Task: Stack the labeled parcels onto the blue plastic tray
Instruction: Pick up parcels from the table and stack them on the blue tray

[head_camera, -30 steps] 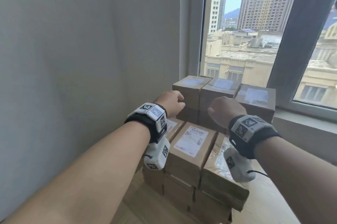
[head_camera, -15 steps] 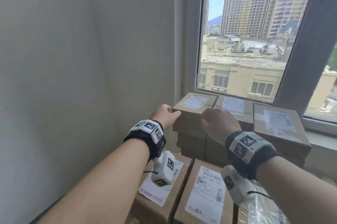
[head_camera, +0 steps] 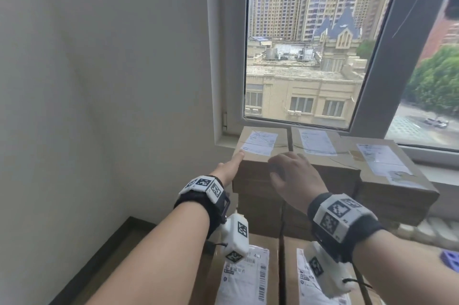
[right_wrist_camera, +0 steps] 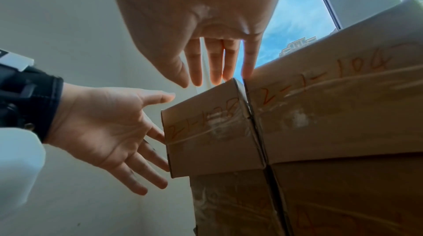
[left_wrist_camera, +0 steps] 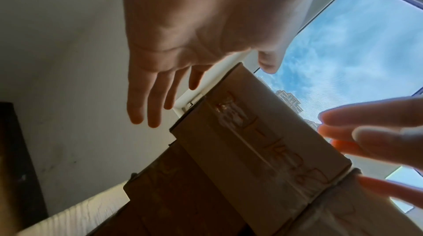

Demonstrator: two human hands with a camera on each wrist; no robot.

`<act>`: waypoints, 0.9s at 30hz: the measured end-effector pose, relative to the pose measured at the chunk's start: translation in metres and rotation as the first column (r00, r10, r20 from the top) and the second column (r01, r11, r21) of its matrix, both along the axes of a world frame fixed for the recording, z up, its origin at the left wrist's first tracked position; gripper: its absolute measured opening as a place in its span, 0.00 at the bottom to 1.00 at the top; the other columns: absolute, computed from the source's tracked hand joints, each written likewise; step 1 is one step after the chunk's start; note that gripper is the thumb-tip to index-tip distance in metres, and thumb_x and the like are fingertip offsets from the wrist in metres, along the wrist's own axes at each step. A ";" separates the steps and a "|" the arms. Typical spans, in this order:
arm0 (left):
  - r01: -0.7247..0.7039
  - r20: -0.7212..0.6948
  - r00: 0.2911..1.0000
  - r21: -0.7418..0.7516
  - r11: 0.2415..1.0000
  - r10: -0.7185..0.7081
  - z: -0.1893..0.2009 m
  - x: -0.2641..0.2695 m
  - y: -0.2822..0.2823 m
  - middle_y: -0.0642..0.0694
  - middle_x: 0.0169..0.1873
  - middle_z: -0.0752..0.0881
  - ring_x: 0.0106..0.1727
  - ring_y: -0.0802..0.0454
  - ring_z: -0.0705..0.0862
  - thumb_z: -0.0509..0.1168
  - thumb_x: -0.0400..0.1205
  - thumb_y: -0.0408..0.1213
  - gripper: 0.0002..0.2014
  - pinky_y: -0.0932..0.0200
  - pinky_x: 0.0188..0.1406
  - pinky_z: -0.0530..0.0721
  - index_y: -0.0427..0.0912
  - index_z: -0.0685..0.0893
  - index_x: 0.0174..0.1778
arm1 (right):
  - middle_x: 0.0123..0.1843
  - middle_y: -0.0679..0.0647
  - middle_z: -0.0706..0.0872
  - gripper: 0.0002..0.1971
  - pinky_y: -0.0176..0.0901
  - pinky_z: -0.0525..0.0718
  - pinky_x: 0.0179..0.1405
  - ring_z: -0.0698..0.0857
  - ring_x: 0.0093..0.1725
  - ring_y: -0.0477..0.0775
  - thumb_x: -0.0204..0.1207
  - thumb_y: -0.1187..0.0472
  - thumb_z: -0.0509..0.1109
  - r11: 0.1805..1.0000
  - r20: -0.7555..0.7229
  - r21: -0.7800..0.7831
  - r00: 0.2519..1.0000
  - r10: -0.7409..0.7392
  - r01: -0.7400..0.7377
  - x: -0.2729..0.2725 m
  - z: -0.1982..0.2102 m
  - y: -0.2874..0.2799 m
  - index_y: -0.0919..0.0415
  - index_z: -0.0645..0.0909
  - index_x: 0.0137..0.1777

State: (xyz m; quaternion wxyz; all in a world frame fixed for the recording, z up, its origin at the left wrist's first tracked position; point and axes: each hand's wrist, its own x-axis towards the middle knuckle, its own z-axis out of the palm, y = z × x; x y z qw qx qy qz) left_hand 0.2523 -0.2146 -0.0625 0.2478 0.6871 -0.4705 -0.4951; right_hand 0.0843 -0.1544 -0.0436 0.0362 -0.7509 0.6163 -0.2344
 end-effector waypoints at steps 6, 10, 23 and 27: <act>0.088 -0.096 0.992 0.012 0.996 -0.086 -0.002 0.001 -0.006 0.38 0.50 0.85 0.49 0.42 0.85 0.45 0.83 0.69 0.33 0.57 0.36 0.77 0.44 0.80 0.60 | 0.68 0.49 0.81 0.17 0.43 0.71 0.69 0.73 0.68 0.52 0.81 0.55 0.63 0.999 -0.047 -0.018 0.998 -0.038 0.038 0.004 -0.005 -0.004 0.52 0.79 0.69; 0.075 -0.154 0.985 0.012 0.997 -0.072 0.000 -0.003 -0.007 0.45 0.29 0.83 0.29 0.51 0.82 0.46 0.85 0.66 0.26 0.63 0.25 0.75 0.50 0.79 0.42 | 0.68 0.49 0.81 0.18 0.44 0.71 0.69 0.74 0.68 0.52 0.81 0.55 0.63 0.999 -0.064 -0.012 0.997 -0.050 0.050 0.006 -0.005 -0.004 0.51 0.78 0.70; -0.078 -0.197 0.979 -0.087 0.993 0.059 0.002 0.006 -0.013 0.40 0.68 0.81 0.63 0.39 0.83 0.54 0.60 0.76 0.52 0.46 0.48 0.88 0.44 0.75 0.74 | 0.69 0.47 0.80 0.18 0.42 0.70 0.70 0.74 0.70 0.50 0.83 0.54 0.62 0.997 -0.030 -0.018 0.997 -0.070 0.070 0.014 0.013 0.008 0.52 0.77 0.71; -0.143 -0.236 0.966 -0.158 0.977 0.104 0.025 0.017 0.000 0.40 0.65 0.84 0.61 0.40 0.84 0.53 0.60 0.77 0.49 0.45 0.54 0.85 0.46 0.80 0.69 | 0.71 0.49 0.79 0.20 0.44 0.70 0.70 0.74 0.71 0.51 0.84 0.51 0.61 0.993 0.052 -0.043 0.993 -0.110 0.112 0.013 0.034 0.015 0.53 0.75 0.74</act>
